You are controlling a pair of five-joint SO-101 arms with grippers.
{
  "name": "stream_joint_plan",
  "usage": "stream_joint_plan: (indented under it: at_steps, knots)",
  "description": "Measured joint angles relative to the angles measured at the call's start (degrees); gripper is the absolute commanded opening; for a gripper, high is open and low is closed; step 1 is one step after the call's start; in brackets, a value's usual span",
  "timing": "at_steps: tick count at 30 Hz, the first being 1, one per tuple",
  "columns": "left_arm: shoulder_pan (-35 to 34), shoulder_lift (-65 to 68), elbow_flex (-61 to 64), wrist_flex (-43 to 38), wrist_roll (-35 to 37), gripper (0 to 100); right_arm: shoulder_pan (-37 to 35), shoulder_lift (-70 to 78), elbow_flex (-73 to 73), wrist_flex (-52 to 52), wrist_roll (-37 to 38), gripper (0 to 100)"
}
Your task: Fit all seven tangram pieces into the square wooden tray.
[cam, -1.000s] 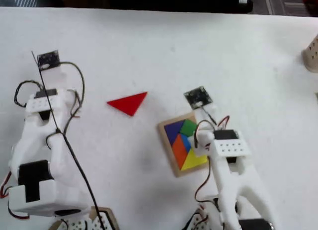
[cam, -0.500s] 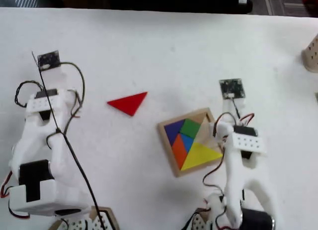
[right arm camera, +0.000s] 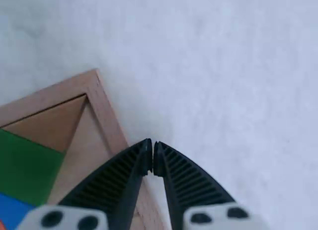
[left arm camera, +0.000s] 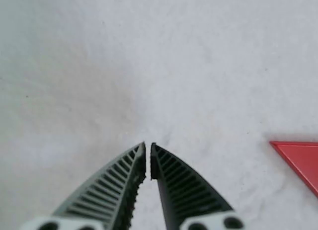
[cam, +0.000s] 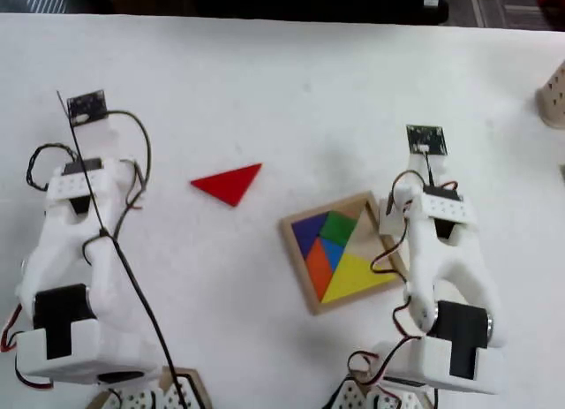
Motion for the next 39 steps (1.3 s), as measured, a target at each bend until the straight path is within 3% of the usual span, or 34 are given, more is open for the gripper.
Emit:
stream_joint_plan:
  at_steps: [14,23,29,39]
  knots:
    - [0.0,0.0,0.0,0.0,0.0,4,-1.5,-1.7,1.6,7.2,2.4,1.7]
    - [0.0,0.0,0.0,0.0,0.0,4,-9.6,-20.4,18.5,7.3,6.0,1.7]
    - [0.0,0.0,0.0,0.0,0.0,4,-8.5,-30.0,23.1,7.9,6.1,1.7]
    - [1.4,0.0,0.0,0.0,0.2,4,-6.9,-28.7,23.8,4.3,6.2,1.8]
